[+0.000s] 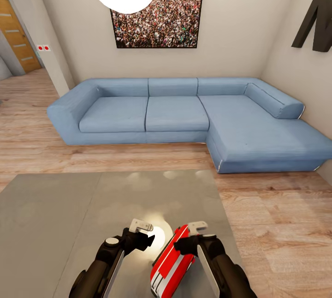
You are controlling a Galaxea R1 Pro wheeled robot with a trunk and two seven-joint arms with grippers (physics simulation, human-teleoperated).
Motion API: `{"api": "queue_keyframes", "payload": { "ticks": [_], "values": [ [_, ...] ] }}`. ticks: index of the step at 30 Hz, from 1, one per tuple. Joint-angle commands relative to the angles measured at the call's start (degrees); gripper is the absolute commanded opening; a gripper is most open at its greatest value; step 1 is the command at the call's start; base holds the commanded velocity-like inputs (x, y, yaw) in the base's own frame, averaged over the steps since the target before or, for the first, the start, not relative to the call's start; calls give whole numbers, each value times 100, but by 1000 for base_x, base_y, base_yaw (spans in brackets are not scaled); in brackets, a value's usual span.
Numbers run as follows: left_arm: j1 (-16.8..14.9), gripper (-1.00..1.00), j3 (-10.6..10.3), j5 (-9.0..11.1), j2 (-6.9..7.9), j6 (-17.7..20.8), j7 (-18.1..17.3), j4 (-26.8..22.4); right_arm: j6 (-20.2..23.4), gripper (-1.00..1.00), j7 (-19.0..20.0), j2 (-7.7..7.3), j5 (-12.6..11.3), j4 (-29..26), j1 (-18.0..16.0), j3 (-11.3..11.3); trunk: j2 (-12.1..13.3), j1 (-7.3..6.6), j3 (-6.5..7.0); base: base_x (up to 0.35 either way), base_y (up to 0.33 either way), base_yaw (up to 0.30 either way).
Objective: Turn on the radio receiver that's on the table in the living room.
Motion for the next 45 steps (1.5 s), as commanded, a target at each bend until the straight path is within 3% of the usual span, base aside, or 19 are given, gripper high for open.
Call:
{"api": "queue_keyframes", "payload": {
  "ticks": [1,8,26,27,45],
  "values": [
    [0,100,0,0,0,0,0,1,-45,100,0,0,-10,9,0,31,0,0,0,0,0,0],
    [0,100,0,-1,0,0,0,3,-392,100,1,0,-119,368,0,225,0,0,0,0,0,0],
    [0,100,0,-2,0,0,0,3,-570,100,-2,0,-145,620,0,280,0,0,0,0,0,0],
    [0,100,0,-2,0,0,0,3,-570,-100,-4,0,-145,620,0,281,0,0,0,0,0,0],
    [0,100,0,0,0,0,0,-1,-562,-100,-8,0,-148,613,0,281,0,0,0,0,0,0]
  ]
}}
